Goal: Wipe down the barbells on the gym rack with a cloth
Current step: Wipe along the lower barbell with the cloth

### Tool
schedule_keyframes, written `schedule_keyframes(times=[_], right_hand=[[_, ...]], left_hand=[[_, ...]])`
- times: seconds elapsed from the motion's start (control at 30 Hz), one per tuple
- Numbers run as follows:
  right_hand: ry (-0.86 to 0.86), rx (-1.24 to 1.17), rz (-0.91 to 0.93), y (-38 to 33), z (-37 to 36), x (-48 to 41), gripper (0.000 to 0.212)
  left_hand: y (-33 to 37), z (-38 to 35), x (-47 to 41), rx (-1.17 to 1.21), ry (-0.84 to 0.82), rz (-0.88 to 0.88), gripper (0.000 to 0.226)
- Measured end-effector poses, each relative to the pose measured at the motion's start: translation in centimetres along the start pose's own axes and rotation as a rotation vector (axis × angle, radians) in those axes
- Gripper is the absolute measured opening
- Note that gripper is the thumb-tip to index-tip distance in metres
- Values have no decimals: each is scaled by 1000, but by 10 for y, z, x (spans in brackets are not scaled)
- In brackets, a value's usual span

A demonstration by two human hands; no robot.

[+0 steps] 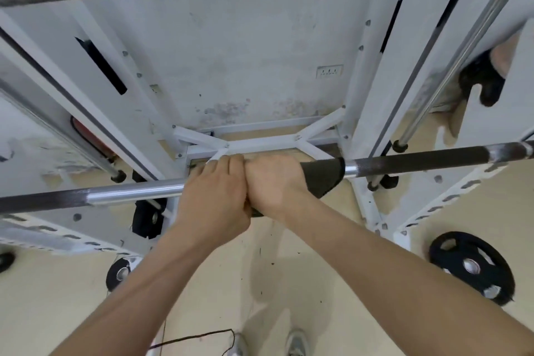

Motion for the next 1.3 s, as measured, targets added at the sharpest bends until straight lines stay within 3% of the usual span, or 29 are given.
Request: schedule_keyframes(times=[0.07,0.17,0.33,0.53,0.77,1.0,1.2,1.3], right_hand=[[10,16,-4,25,4,13,29],[72,72,-97,88,13,46,13],[203,209,-306,187,19,103,12],[162,254,-402,180,20,96,29],[-19,230,-158,54,9,29,17],[-80,10,100,-106,1,-40,22],[-54,-46,285,-252,-9,-92,24],[-76,-24,331,-310,-18,-122,26]], left_hand=[[20,-3,-6,6,-66,-40,66],[82,-9,-20,49,-63,-122,69],[185,-5,-52,75,85,-274,42],[153,-4,-60,15,95,-278,18],[28,-21,-38,63,-43,-80,14],[-144,-18,26,-64,79,-14,33],[-284,-20,82,-35,249,-32,13],[-349,-26,103,-51,259,-16,15]])
Point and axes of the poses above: each hand's wrist, its own x-axis away from the middle knuckle, its own z-axis out of the back of the hand, y = z × x, the point moved 8 cm from there along -x, towards the middle knuckle
